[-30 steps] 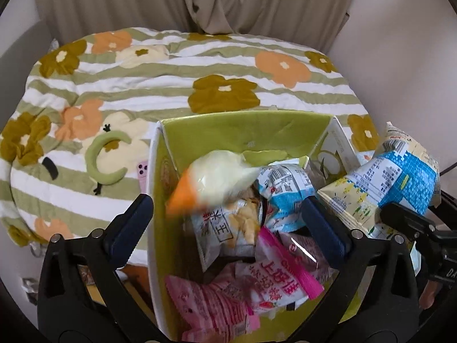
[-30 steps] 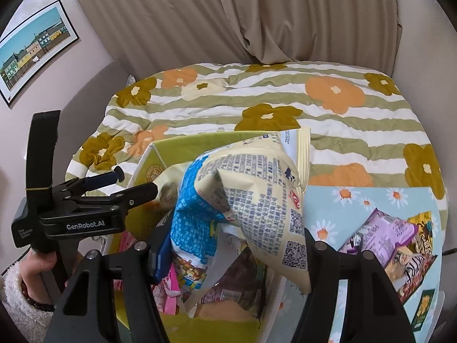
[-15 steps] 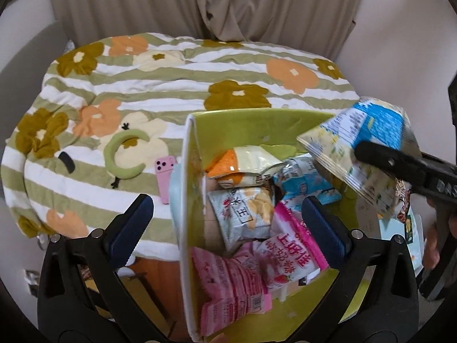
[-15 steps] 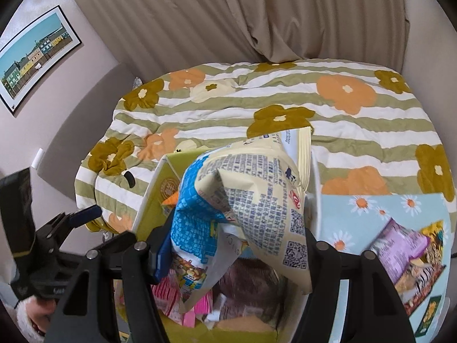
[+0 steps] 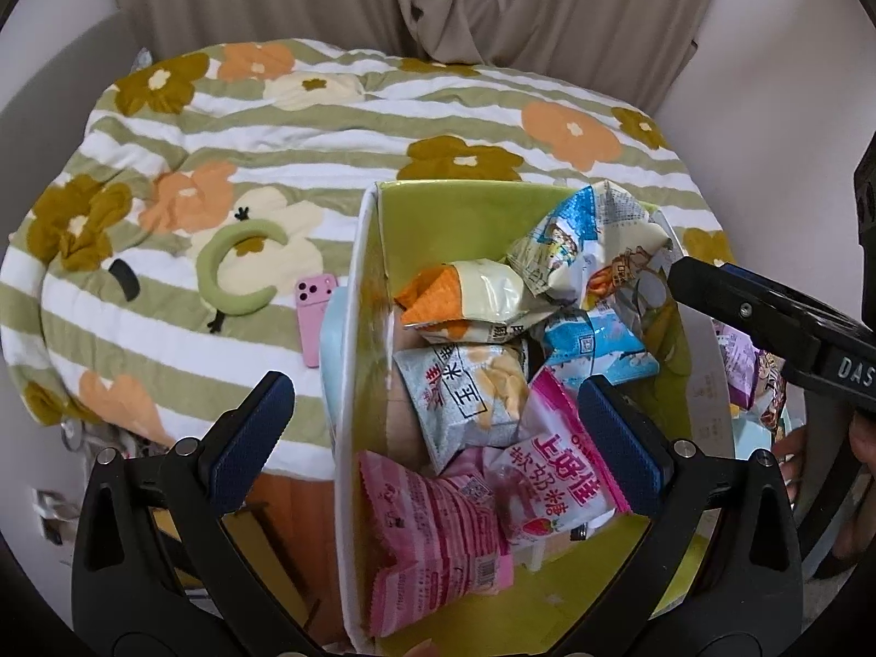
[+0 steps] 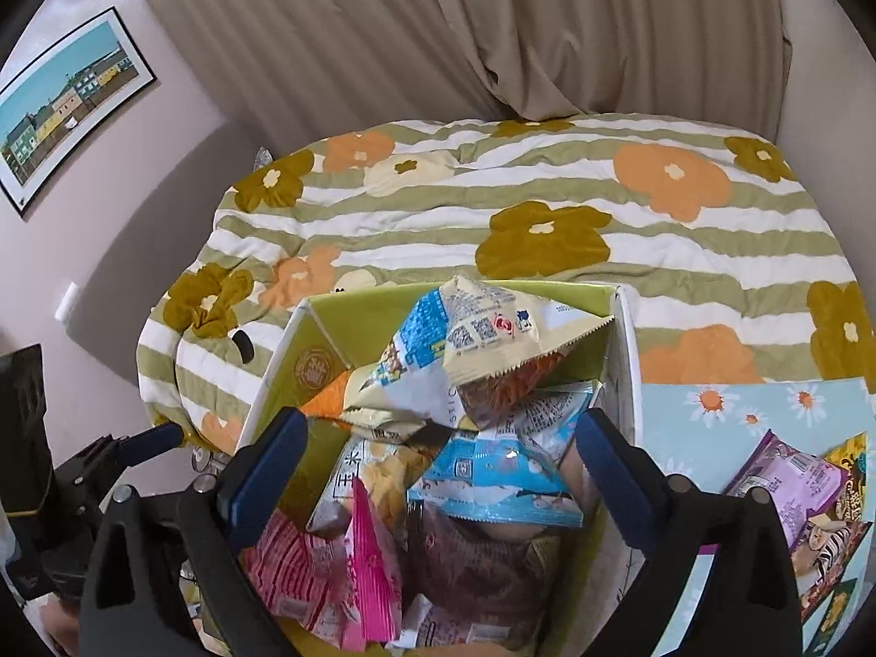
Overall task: Organize snacks
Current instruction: 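Lower both bags into the box and open both tools, then move both tools to the pile and grasp purple and gold bags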
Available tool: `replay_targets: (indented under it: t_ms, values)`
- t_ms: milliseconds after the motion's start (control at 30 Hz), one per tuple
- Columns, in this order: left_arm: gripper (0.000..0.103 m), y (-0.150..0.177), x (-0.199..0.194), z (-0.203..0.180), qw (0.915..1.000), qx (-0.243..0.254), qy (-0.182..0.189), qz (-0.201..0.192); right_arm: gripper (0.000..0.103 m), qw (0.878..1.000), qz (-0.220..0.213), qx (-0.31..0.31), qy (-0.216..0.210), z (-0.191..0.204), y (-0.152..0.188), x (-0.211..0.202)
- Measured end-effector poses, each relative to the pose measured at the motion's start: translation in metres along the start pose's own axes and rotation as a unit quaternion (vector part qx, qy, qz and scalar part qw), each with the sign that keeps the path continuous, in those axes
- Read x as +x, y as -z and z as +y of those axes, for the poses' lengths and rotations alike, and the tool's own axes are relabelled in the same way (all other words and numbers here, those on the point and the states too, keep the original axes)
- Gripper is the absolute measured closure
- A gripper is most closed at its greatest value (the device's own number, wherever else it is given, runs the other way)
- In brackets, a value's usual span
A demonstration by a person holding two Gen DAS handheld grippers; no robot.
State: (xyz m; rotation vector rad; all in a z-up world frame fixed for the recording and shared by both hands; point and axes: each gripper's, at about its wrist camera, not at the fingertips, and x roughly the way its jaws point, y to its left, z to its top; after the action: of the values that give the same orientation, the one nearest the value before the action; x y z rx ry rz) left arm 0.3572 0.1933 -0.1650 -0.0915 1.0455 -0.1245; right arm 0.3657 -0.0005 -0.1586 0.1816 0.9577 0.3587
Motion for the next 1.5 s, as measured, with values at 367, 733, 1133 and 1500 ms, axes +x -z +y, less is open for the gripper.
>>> replay_targets:
  t_ms: [367, 733, 1133, 1500]
  values:
    - [0.001, 0.005, -0.042, -0.028, 0.9984, 0.019, 0.030, -0.045, 0.005, 0.999, -0.038, 0.005, 0.019, -0.005, 0.013, -0.060]
    - [0.001, 0.018, -0.073, -0.113, 0.9952, 0.044, 0.042, -0.077, 0.005, 0.996, -0.070, 0.020, 0.045, -0.065, 0.044, -0.144]
    - [0.001, 0.040, -0.060, -0.256, 0.9953, 0.042, 0.050, -0.071, 0.005, 0.994, -0.074, 0.028, 0.076, -0.193, 0.073, -0.215]
    - [0.001, 0.037, -0.007, -0.337, 0.9979, 0.052, 0.029, -0.025, 0.005, 0.995, -0.032, 0.057, 0.069, -0.295, 0.078, -0.207]
